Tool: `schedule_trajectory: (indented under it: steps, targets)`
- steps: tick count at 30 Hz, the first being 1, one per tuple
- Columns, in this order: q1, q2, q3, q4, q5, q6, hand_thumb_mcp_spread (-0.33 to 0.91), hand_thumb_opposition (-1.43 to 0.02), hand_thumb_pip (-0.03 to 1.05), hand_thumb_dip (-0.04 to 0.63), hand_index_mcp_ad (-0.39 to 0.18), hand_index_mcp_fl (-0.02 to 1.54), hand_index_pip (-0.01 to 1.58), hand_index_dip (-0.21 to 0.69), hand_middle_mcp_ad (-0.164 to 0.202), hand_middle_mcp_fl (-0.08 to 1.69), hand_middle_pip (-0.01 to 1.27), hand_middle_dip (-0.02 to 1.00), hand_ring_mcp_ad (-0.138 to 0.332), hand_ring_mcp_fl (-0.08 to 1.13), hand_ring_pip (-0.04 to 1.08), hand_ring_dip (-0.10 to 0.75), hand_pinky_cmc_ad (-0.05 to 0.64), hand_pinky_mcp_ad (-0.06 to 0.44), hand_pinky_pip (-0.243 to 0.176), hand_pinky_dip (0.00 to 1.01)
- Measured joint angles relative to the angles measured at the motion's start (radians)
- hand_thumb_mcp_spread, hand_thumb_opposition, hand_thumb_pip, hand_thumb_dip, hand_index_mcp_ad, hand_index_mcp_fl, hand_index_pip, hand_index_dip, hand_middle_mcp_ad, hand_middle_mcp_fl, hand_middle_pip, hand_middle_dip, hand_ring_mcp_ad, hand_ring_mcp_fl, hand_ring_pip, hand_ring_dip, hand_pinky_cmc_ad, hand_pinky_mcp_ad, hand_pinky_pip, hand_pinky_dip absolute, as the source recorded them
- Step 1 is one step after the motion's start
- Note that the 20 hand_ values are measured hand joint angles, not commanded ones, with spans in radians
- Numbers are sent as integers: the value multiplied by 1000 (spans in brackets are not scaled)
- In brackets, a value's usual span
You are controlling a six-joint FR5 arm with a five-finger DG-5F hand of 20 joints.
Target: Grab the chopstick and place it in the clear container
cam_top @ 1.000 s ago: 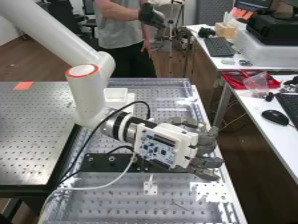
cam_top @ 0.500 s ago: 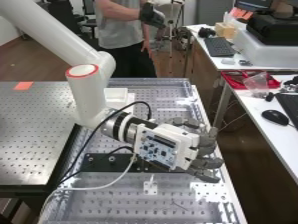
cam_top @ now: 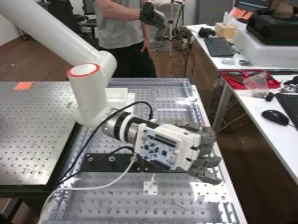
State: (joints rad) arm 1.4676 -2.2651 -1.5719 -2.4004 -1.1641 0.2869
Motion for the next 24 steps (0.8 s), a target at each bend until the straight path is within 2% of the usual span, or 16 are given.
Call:
schedule_trajectory:
  steps: [2, 5, 9, 11, 15, 24]
  targets:
    - [0, -1, 3, -2, -1, -3, 597, -972, 590, 283, -120, 620, 1351, -28, 75, 876, 745, 621, 164, 695, 112, 545, 316, 175, 16, 195]
    - [-2, -3, 8, -12, -11, -1, 595, -976, 581, 286, -154, 648, 1323, -28, 75, 887, 745, 621, 168, 716, 108, 543, 311, 176, 14, 195]
    - [-4, -4, 11, -20, -27, 6, 604, -974, 590, 286, -152, 656, 1248, -28, 63, 866, 716, 621, 166, 702, 91, 545, 323, 176, 19, 195]
    - [-4, -4, 11, -21, -29, 8, 581, -969, 593, 290, -152, 648, 1232, -28, 63, 857, 693, 621, 166, 665, 87, 543, 326, 182, 16, 192]
    - [-5, -1, 9, -18, -25, 8, 531, -925, 644, 291, -152, 511, 1183, -28, 63, 805, 681, 621, 164, 618, 87, 543, 326, 185, 16, 192]
    - [-8, 7, 1, -18, -19, 3, 518, -899, 656, 293, -136, 510, 1176, -28, 63, 784, 679, 621, 164, 595, 99, 541, 323, 185, 19, 195]
